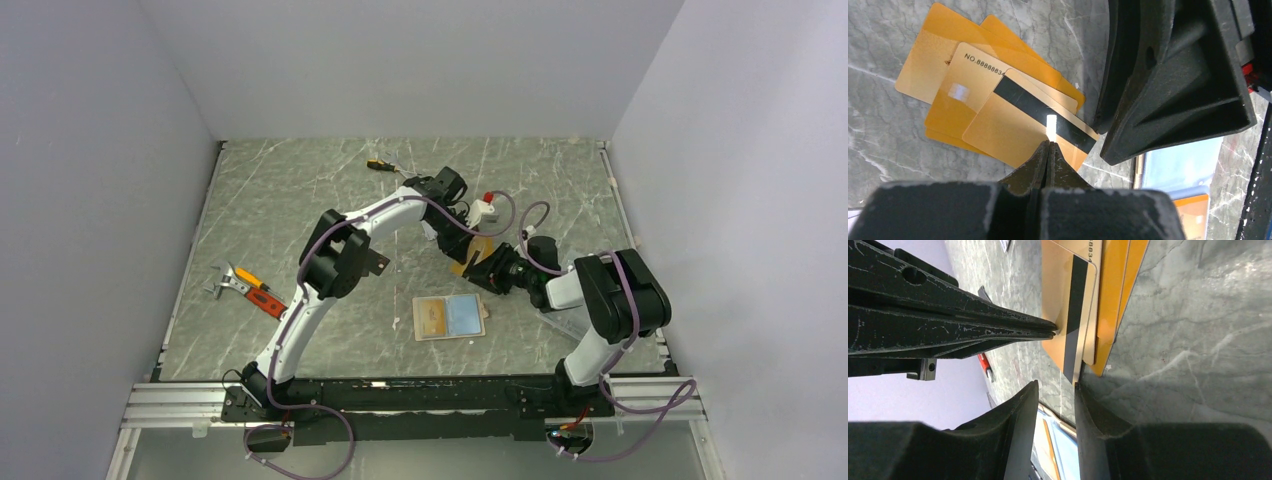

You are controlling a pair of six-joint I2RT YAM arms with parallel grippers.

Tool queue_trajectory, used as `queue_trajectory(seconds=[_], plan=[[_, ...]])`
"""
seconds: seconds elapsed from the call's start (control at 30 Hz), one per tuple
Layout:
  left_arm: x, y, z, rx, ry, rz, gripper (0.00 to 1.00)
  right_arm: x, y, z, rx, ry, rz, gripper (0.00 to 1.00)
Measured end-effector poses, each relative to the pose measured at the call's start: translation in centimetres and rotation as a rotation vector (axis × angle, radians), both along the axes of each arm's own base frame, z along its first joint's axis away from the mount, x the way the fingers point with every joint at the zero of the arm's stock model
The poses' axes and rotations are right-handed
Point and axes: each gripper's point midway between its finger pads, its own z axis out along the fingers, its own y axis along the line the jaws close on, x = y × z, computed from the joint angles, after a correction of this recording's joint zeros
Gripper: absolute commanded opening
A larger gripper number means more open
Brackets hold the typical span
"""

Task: Put the credit cards into the card holder
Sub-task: Pick up the credit card from the center of the board.

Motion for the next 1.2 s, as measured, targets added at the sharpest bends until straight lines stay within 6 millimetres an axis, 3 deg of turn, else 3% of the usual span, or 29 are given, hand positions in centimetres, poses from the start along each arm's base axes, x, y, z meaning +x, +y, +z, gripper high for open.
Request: queue_trajectory(seconds=[0.27, 0.6, 0.83, 1.2], plan=[[0.0, -0.1, 0.6, -0.023, 0.027, 0.016, 0.02, 0.0, 0.2, -0.1, 0.000, 0.005, -0.015, 0.36], [2.4, -1.4, 2.1, -0.067, -0.075, 0.046, 0.03, 0.0, 0.1, -0.1, -0.005, 0.009, -0.040, 0.35], [2.4, -1.7, 0.1, -0.005, -0.137, 0.028, 0.01, -0.1, -0.1, -0.1, 0.001, 0.006, -0.056, 0.39], [2.3, -2.1, -0.2, 0.012, -0.186, 0.004, 0.00, -0.8, -0.5, 0.2, -0.003, 0.004, -0.102, 0.42]])
